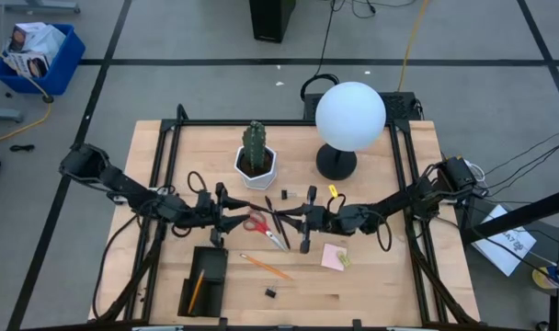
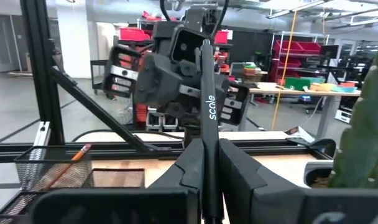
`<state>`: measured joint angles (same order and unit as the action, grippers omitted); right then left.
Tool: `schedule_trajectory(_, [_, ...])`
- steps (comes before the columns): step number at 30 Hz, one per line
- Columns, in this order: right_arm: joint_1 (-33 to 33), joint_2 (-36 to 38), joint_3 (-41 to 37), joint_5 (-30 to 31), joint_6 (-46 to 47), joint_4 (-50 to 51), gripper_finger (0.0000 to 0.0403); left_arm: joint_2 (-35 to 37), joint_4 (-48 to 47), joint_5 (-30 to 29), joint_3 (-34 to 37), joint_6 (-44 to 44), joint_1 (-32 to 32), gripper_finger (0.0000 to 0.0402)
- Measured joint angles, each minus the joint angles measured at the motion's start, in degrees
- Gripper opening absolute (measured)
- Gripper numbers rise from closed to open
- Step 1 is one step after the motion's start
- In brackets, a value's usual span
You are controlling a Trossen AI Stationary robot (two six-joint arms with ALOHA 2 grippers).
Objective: Pick and place office supplies into organizer
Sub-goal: Put the left pen in the desk organizer
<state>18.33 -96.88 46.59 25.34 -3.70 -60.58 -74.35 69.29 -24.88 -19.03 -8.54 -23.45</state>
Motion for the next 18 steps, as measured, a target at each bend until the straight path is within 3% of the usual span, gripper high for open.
schedule_trajectory(8, [0.4, 0.0, 0.0, 0.1, 0.0, 0.0, 0.0024, -5.2, -0.3, 2.4, -5.9, 2.6, 0.4, 0.0186])
schedule_trajectory(18, [0.5, 0.0, 0.0, 0.1, 0.5, 1.0, 0.0024, -5.6, -0.5, 2.3, -7.8, 4.4, 0.7, 0.0186])
